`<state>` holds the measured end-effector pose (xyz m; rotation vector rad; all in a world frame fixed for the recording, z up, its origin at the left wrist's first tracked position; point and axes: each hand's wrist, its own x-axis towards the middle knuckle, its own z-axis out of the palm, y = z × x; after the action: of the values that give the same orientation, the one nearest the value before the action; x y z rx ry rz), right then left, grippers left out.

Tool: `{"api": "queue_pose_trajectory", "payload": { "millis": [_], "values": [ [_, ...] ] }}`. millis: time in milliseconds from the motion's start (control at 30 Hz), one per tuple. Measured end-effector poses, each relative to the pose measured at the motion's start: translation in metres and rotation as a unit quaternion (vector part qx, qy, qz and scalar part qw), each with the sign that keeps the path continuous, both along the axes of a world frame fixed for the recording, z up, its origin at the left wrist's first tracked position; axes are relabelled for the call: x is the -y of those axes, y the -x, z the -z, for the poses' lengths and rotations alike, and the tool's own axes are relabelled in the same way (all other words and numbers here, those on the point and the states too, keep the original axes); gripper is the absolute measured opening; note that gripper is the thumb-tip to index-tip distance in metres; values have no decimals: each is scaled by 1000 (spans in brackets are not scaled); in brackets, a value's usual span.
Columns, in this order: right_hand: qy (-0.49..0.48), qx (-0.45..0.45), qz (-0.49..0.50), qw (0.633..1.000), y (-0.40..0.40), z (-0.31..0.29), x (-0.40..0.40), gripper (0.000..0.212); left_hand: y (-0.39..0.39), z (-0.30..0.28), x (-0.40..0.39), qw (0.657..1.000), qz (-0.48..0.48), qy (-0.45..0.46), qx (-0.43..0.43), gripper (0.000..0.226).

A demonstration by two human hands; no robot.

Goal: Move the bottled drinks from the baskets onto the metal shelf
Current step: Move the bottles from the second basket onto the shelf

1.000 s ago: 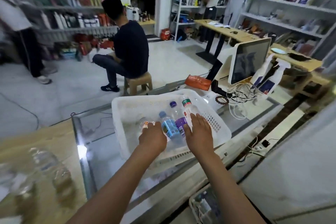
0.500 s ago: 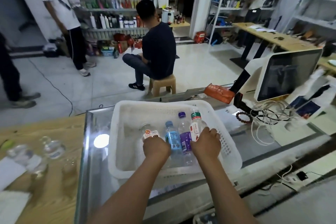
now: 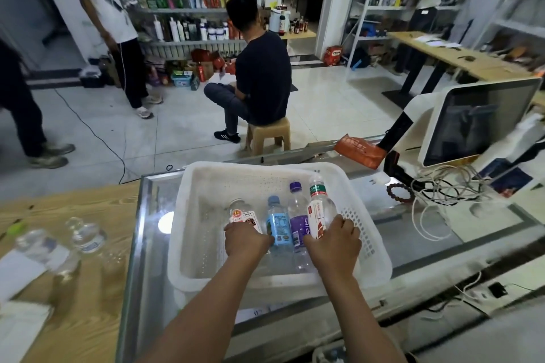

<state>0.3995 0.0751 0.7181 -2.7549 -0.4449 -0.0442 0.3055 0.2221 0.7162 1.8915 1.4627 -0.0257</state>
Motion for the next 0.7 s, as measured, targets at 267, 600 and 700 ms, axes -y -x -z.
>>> {"api": "queue_pose_trajectory", "payload": {
  "millis": [267,600,700],
  "values": [
    [-175,-57,14,983,-7,3,8,77,1,-14,5,998,-12,-54,24,71],
    [-329,-83,32,940,2,-11,20,64,1,-52,33,970,95,-172,146,69],
    [-352,-75,24,932,5,-19,24,62,-2,-65,43,954,130,-192,189,76]
  ]
}}
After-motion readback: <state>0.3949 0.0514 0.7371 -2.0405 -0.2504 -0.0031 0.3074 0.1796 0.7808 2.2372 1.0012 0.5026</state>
